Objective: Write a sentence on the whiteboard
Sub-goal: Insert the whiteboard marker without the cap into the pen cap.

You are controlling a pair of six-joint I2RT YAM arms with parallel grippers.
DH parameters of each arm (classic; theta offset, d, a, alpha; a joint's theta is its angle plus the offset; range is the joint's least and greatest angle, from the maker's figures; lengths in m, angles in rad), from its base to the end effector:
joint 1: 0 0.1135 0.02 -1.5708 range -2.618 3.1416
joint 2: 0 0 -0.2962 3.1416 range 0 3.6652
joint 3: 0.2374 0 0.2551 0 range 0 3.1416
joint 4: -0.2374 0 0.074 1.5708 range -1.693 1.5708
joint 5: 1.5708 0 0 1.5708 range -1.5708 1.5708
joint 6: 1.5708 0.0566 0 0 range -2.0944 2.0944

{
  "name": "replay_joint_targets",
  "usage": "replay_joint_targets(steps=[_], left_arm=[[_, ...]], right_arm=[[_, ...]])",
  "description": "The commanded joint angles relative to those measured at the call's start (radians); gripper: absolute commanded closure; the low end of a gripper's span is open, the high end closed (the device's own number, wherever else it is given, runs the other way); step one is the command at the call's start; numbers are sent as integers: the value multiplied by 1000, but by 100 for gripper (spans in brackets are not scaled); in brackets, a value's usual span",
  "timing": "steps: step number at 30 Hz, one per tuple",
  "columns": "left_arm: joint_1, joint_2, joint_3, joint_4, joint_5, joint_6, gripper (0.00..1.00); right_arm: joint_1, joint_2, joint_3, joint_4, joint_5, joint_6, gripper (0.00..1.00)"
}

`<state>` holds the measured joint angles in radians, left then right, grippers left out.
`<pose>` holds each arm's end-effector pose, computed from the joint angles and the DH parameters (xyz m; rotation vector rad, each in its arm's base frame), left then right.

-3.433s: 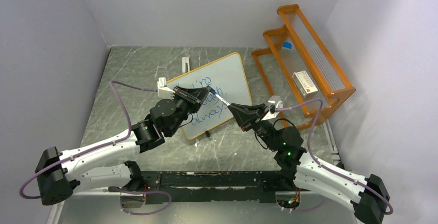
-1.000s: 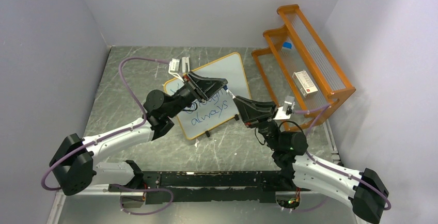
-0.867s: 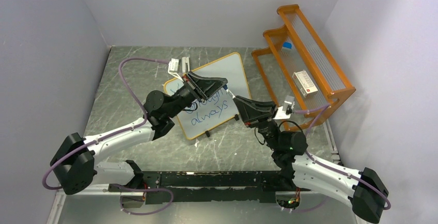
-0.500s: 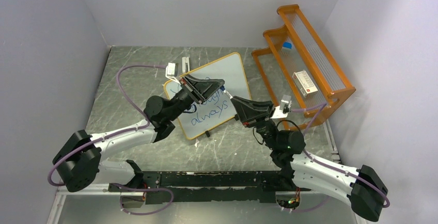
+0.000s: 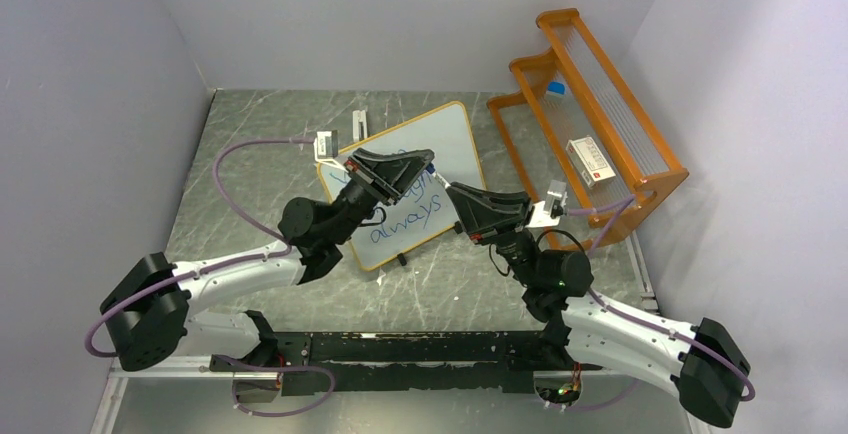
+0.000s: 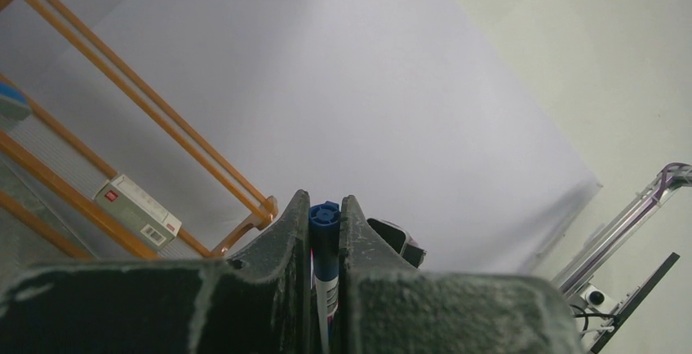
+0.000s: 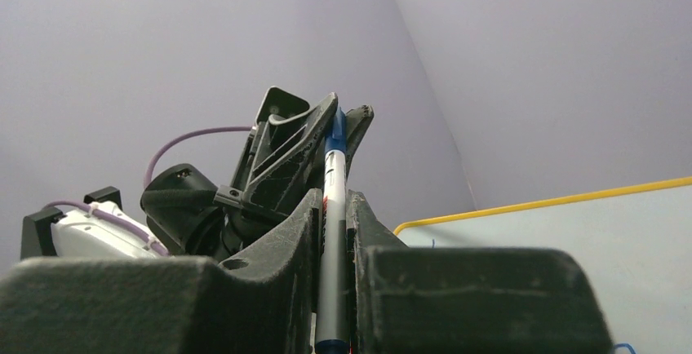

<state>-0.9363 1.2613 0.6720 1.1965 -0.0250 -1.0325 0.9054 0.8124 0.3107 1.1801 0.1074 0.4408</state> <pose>0.1650 -0.2218 0.3822 -0.0808 1.1203 -1.7809 0.1060 0.1252 0.3436 -0.1152 0.9520 1.2018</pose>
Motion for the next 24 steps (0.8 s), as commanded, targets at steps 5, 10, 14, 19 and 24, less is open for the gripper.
replay_joint_targets(steps=[5, 10, 14, 19, 24], left_arm=[[-160, 41, -48, -54, 183, 81, 95], [-147, -42, -65, -193, 101, 141, 95], [-125, -99, -66, -277, 47, 166, 90], [-69, -155, -46, -366, 31, 169, 48], [3, -271, -3, -532, -16, 238, 30]], right_arm=[[3, 24, 80, -32, 13, -15, 100], [3, 0, 71, -77, 12, -16, 100], [3, -16, 56, -85, 15, -1, 100], [3, -20, 65, -146, 12, 1, 100], [3, -70, 58, -272, 28, -2, 100]])
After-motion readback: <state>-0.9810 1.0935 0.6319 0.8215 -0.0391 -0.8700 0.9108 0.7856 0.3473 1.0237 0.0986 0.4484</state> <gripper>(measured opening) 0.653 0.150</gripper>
